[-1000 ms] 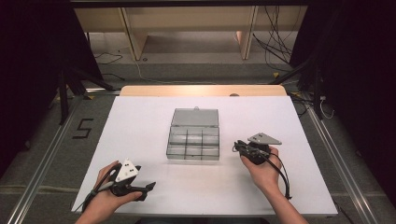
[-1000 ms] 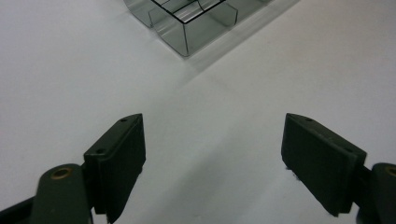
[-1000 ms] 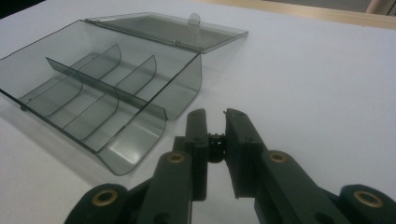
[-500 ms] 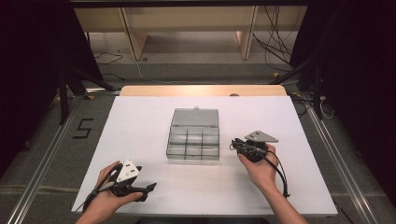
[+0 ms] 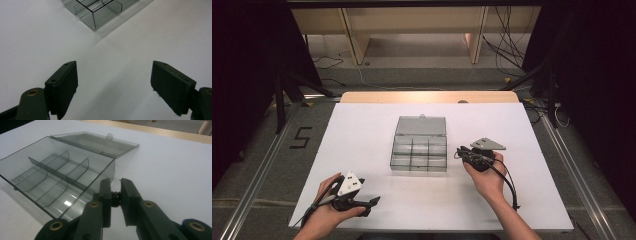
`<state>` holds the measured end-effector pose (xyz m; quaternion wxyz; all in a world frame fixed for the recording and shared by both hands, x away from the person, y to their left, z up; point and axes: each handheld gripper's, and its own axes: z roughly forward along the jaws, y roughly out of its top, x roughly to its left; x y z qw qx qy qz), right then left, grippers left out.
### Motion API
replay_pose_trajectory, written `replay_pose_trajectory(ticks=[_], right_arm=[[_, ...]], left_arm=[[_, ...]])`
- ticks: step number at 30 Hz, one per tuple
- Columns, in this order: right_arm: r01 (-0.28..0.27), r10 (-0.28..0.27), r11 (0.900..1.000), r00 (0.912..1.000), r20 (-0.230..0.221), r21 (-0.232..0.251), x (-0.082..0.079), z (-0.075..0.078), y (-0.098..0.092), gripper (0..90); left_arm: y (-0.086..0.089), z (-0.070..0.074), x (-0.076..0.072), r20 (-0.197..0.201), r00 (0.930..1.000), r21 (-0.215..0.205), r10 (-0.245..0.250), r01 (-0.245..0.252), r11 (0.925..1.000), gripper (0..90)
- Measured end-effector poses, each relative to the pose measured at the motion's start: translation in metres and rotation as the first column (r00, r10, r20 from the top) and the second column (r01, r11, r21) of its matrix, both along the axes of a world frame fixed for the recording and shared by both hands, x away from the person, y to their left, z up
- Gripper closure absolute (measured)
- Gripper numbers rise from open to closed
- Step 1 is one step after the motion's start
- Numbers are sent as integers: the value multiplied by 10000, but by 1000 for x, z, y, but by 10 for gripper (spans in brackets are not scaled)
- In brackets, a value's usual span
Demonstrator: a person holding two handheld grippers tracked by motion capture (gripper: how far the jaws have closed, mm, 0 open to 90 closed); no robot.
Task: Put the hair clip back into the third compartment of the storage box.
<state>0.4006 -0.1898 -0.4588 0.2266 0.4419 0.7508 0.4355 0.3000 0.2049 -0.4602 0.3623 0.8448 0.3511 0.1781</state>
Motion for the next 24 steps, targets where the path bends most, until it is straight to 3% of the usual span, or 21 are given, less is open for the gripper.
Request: replay_pose_trajectory(ticks=[24], right_arm=[[-111,111,9999,9999,48,-1,9,1,12,802]], left_arm=[[-1,0,0,-10,10000,39,-52,52,10000,216]])
